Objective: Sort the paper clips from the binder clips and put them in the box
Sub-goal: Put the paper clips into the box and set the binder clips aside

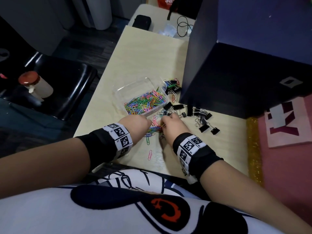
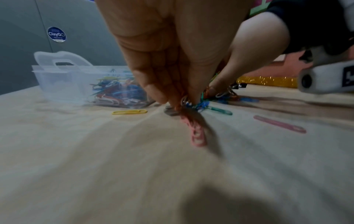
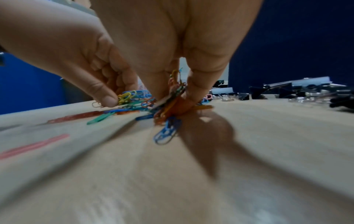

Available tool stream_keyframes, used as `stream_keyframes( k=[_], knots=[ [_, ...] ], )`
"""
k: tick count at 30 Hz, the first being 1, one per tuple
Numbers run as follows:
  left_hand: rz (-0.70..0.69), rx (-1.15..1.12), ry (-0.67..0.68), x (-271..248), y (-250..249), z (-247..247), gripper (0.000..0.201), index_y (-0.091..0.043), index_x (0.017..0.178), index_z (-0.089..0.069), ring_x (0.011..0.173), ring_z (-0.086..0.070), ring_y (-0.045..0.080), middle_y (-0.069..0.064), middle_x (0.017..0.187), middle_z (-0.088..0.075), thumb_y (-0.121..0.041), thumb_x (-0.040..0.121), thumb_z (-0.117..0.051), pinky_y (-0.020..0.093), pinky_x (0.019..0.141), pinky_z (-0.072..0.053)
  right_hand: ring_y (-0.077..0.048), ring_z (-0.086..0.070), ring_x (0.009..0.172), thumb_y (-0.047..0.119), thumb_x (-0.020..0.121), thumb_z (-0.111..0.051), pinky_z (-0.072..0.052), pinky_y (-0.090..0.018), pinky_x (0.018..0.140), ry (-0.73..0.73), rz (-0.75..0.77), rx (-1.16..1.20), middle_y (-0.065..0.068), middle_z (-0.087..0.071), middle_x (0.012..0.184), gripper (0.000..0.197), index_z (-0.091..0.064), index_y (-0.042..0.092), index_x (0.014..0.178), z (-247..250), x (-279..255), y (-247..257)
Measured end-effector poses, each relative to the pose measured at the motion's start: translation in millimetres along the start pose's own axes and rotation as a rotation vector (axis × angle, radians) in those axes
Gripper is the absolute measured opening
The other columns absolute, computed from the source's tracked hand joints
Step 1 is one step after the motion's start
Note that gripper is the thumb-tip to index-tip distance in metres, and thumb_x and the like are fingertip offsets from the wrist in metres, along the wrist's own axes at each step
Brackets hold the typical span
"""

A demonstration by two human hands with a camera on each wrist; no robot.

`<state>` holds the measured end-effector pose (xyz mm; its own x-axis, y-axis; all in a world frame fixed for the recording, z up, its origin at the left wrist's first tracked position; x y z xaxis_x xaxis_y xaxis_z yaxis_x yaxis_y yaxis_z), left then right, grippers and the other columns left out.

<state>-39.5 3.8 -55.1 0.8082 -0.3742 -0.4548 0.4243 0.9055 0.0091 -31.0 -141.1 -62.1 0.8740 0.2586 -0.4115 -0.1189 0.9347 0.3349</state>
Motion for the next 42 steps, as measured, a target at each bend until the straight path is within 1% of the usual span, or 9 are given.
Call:
stream_keyframes(
  k=[7,12,20,25,30,35,38,40,42],
  knots=[
    [-0.014,-0.217,-0.142,-3,16,31,0.027,-0.018,0.118,-0.058,0.109,-0.057,0.028,0.006,0.116,-0.061,-0.030,0.094,-0.052,0.037,0.088,-0.049,-0.025,-0.055,0.107,0.016,0.089,-0.061,-0.040,-0.024,0.089,-0.120,-0.084,0.081,-0.007,-0.054,0.118,0.022,-0.064,0.018,0.111,33,3,0],
    [0.030,-0.283,-0.255,0,45,52,0.027,-0.021,0.116,-0.060,0.105,-0.059,0.029,0.007,0.113,-0.063,-0.030,0.091,-0.056,0.038,0.090,-0.048,-0.027,-0.057,0.105,0.019,0.089,-0.062,-0.042,-0.029,0.092,-0.216,-0.066,0.134,-0.008,-0.057,0.117,0.019,-0.065,0.018,0.108,58,14,23],
    [0.074,-0.349,-0.278,11,67,46,0.034,-0.020,0.124,-0.058,0.110,-0.058,0.029,0.009,0.118,-0.062,-0.033,0.094,-0.052,0.038,0.094,-0.047,-0.022,-0.059,0.111,0.027,0.091,-0.058,-0.045,-0.035,0.099,-0.247,-0.108,0.329,-0.002,-0.065,0.118,0.032,-0.057,0.019,0.122,60,48,50],
    [-0.090,-0.347,-0.331,5,60,33,0.044,-0.017,0.136,-0.047,0.122,-0.051,0.028,0.004,0.141,-0.045,-0.022,0.093,-0.049,0.041,0.098,-0.045,-0.027,-0.056,0.114,0.009,0.093,-0.044,-0.045,-0.032,0.096,-0.156,-0.087,0.106,-0.007,-0.056,0.128,0.035,-0.060,0.023,0.121,60,46,48],
    [-0.150,-0.015,-0.210,3,53,25,0.045,-0.025,0.141,-0.039,0.135,-0.038,0.012,-0.010,0.152,-0.031,-0.035,0.097,-0.037,0.038,0.101,-0.036,-0.029,-0.048,0.124,0.000,0.082,-0.045,-0.043,-0.039,0.102,0.034,0.060,-0.176,-0.007,-0.050,0.132,0.057,-0.053,0.025,0.133,41,43,46],
    [-0.170,0.003,-0.199,-3,59,24,0.046,-0.024,0.142,-0.038,0.135,-0.038,0.012,-0.009,0.153,-0.030,-0.036,0.097,-0.039,0.035,0.101,-0.032,-0.026,-0.046,0.124,-0.003,0.082,-0.046,-0.041,-0.040,0.103,-0.066,0.034,-0.116,-0.006,-0.046,0.133,0.054,-0.056,0.022,0.129,51,46,38],
    [-0.171,-0.077,-0.304,-3,63,22,0.053,-0.021,0.143,-0.038,0.133,-0.043,0.017,-0.004,0.153,-0.032,-0.038,0.094,-0.047,0.039,0.100,-0.034,-0.026,-0.044,0.127,0.000,0.087,-0.041,-0.039,-0.039,0.105,-0.179,0.107,-0.055,-0.003,-0.041,0.141,0.052,-0.049,0.019,0.135,55,54,41],
    [-0.187,-0.062,-0.317,-4,62,17,0.058,-0.020,0.146,-0.035,0.135,-0.040,0.018,-0.002,0.155,-0.029,-0.042,0.093,-0.047,0.043,0.101,-0.034,-0.023,-0.036,0.136,0.003,0.089,-0.041,-0.031,-0.039,0.111,-0.123,0.156,-0.091,0.000,-0.032,0.151,0.056,-0.039,0.019,0.143,50,60,42],
    [-0.176,0.005,-0.195,-5,59,8,0.063,-0.024,0.151,-0.020,0.144,-0.022,0.013,-0.006,0.160,-0.012,-0.049,0.095,-0.038,0.045,0.110,-0.025,-0.020,-0.028,0.142,0.004,0.088,-0.043,-0.024,-0.040,0.116,-0.023,0.157,-0.198,0.000,-0.026,0.156,0.061,-0.033,0.018,0.146,43,63,42]
  ],
)
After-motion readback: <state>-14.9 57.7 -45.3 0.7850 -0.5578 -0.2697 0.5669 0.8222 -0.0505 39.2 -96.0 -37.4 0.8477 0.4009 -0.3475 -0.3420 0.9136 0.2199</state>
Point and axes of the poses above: each hand's wrist, its own x-axis towards the middle knuckle, its own z-axis out of the back of the hand, y = z × x, the point moved 2 cm from there along x, towards the middle knuckle
